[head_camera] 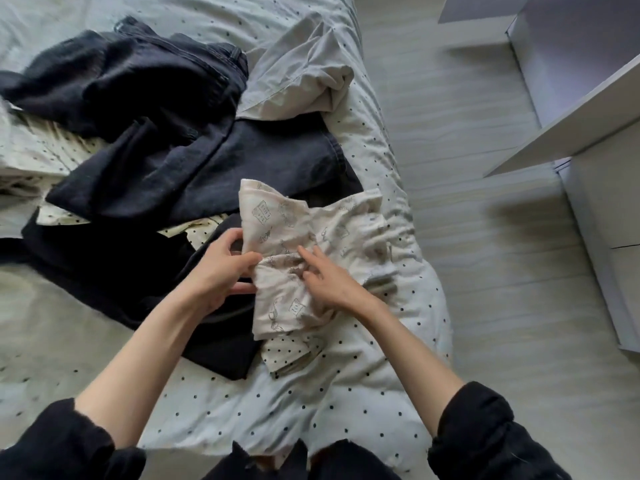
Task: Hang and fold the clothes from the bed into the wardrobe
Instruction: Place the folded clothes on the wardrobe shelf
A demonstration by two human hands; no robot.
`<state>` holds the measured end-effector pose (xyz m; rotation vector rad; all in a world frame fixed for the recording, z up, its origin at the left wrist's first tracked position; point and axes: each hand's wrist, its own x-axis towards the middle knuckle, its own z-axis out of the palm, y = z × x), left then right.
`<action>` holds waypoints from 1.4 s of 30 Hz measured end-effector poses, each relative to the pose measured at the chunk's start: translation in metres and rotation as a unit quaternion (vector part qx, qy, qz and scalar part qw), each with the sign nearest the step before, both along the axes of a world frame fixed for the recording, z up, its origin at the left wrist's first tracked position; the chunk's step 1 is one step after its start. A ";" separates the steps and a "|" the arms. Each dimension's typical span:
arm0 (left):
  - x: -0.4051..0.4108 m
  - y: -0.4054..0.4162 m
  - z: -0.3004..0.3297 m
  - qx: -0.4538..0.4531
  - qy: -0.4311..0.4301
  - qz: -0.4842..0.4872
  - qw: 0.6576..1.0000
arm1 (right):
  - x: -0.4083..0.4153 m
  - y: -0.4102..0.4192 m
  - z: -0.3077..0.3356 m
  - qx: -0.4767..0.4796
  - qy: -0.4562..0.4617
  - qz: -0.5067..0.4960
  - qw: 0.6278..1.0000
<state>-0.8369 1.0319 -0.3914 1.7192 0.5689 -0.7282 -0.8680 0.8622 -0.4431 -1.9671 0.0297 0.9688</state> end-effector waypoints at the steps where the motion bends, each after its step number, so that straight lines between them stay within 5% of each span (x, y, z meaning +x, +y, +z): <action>1: 0.000 0.005 0.001 0.015 -0.002 -0.002 1.000 | -0.002 0.007 -0.003 0.029 0.013 -0.003 0.999; 9: 0.006 -0.041 -0.023 0.014 -0.045 -0.065 0.997 | -0.002 -0.007 -0.057 0.222 0.189 -0.257 0.921; 12: 0.008 -0.075 -0.044 0.004 -0.095 -0.202 0.975 | -0.004 -0.050 -0.070 0.222 0.174 -0.409 0.868; 14: 0.006 -0.080 -0.063 0.094 -0.166 -0.343 0.920 | -0.006 -0.075 -0.064 0.143 0.119 -0.446 0.875; 19: -0.010 -0.052 -0.113 0.242 -0.279 -0.474 0.800 | -0.015 -0.086 -0.068 -0.110 -0.089 -0.223 0.965; 23: -0.007 -0.051 -0.133 0.319 -0.294 -0.513 0.740 | -0.003 -0.074 -0.093 -0.200 -0.305 0.013 0.931; 27: 0.009 -0.060 -0.153 0.355 -0.220 -0.557 0.718 | 0.019 -0.079 -0.114 -0.261 -0.241 0.227 0.907; 33: 0.002 -0.060 -0.192 0.385 -0.210 -0.574 0.691 | 0.025 -0.093 -0.152 -0.282 -0.232 0.340 0.867; 42: -0.002 -0.068 -0.223 0.449 -0.261 -0.541 0.662 | 0.021 -0.081 -0.187 -0.308 -0.332 0.232 0.861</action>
